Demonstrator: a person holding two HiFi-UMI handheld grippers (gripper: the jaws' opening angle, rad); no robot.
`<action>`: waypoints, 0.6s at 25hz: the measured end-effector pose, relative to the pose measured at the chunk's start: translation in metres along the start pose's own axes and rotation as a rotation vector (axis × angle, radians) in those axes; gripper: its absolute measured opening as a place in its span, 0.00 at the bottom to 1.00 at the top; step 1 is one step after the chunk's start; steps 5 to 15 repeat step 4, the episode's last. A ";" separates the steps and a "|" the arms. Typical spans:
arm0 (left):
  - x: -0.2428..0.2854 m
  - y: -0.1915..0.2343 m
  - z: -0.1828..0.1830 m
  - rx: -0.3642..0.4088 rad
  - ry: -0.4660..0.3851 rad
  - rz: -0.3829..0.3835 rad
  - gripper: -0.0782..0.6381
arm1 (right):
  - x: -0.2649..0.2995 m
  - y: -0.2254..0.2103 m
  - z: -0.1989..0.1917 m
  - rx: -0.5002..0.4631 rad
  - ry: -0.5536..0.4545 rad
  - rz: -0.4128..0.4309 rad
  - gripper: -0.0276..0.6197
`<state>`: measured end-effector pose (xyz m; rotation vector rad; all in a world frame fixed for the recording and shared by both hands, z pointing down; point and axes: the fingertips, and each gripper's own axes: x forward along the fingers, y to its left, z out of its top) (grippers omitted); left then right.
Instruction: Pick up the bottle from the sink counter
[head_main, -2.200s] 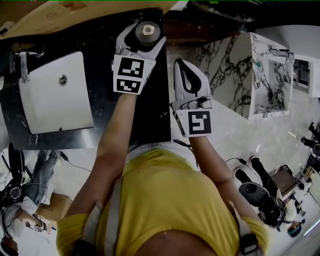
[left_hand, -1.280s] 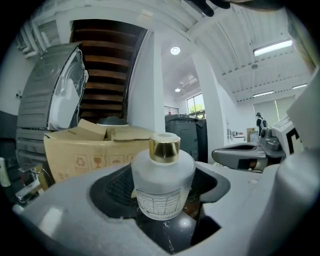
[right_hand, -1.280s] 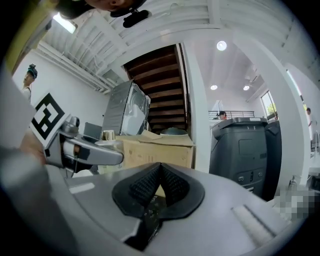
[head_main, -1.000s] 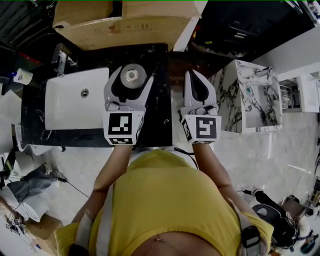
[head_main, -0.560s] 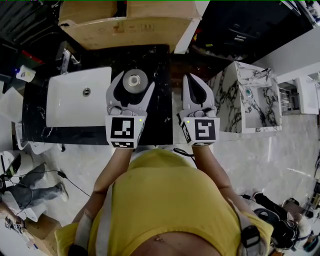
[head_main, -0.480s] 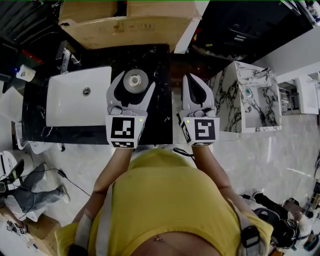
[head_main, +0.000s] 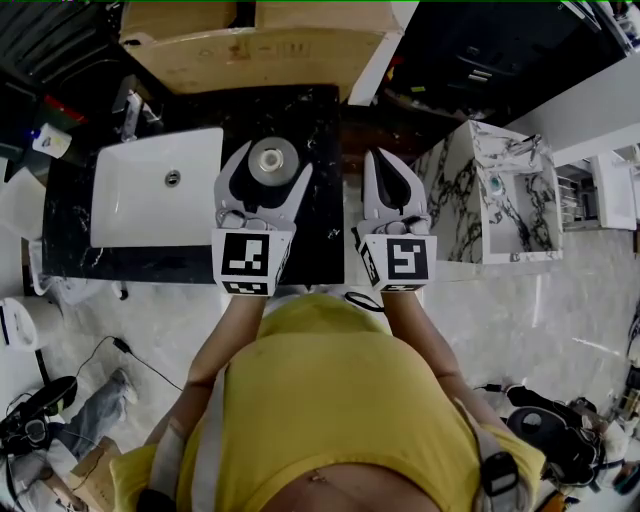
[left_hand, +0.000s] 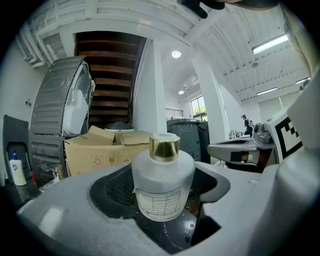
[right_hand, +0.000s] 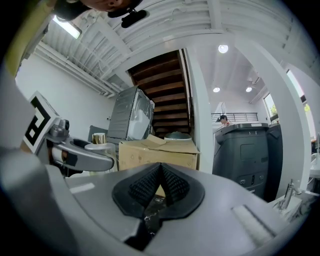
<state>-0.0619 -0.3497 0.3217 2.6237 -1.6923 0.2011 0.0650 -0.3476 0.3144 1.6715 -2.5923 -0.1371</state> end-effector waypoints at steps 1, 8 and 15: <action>0.000 0.000 0.000 -0.001 -0.001 0.001 0.57 | 0.000 0.000 0.000 -0.001 0.000 0.001 0.04; -0.001 -0.001 0.001 -0.001 -0.004 0.002 0.57 | 0.000 0.000 0.000 -0.002 -0.002 0.002 0.04; -0.001 -0.001 0.001 -0.001 -0.004 0.002 0.57 | 0.000 0.000 0.000 -0.002 -0.002 0.002 0.04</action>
